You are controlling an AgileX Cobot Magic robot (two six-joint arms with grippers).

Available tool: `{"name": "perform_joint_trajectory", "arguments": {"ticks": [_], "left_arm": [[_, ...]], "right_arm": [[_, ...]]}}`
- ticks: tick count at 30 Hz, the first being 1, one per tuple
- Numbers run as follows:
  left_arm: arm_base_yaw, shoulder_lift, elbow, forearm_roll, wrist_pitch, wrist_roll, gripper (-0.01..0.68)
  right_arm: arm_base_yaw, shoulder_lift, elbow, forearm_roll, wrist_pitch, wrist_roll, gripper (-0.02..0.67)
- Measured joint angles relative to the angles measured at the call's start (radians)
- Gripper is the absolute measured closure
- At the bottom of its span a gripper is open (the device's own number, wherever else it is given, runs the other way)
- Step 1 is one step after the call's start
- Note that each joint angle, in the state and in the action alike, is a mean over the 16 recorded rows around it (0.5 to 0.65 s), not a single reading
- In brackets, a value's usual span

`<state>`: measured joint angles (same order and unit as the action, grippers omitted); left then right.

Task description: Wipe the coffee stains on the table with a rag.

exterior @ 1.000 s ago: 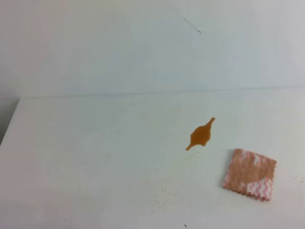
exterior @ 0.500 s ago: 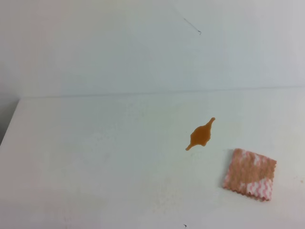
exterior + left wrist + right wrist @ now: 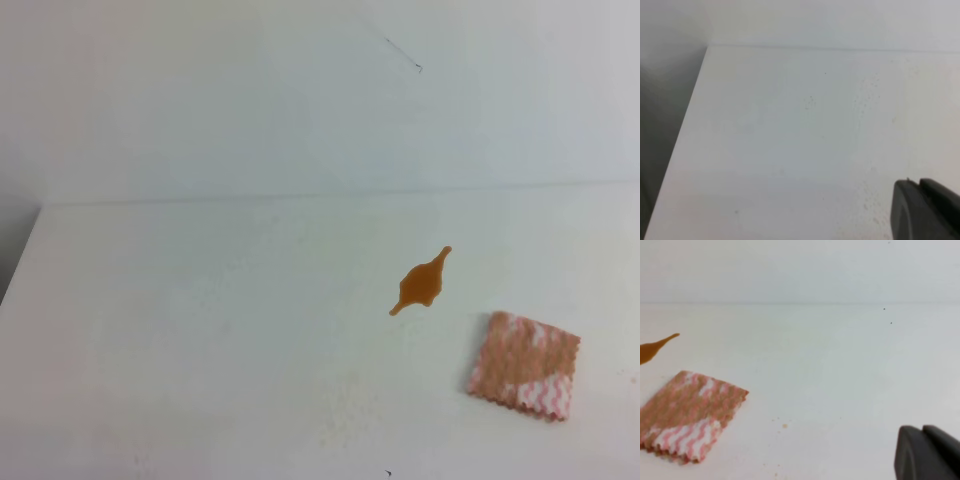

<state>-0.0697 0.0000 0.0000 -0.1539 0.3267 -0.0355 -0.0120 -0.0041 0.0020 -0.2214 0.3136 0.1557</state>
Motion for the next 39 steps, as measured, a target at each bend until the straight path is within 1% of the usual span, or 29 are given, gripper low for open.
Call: {"name": "perform_joint_trajectory", "arguments": {"ticks": [6, 12, 25, 31, 35, 39], "left_arm": [[0.000, 0.000, 0.000, 0.000, 0.000, 0.001, 0.673], [0.000, 0.000, 0.000, 0.000, 0.000, 0.001, 0.672], [0.000, 0.000, 0.000, 0.000, 0.000, -0.001, 0.673], [0.000, -0.002, 0.003, 0.000, -0.001, -0.002, 0.673], [0.000, -0.002, 0.003, 0.000, -0.001, -0.003, 0.673], [0.000, -0.002, 0.003, 0.000, -0.001, -0.003, 0.673]], "right_arm": [[0.000, 0.000, 0.000, 0.000, -0.018, 0.000, 0.652], [0.000, 0.002, -0.002, 0.000, -0.107, 0.000, 0.652], [0.000, 0.002, -0.002, -0.001, -0.509, 0.021, 0.652], [0.000, 0.002, -0.003, -0.001, -0.644, 0.037, 0.652], [0.000, 0.002, -0.032, 0.001, -0.619, 0.050, 0.652], [0.000, 0.008, -0.113, 0.003, -0.487, 0.060, 0.652]]}}
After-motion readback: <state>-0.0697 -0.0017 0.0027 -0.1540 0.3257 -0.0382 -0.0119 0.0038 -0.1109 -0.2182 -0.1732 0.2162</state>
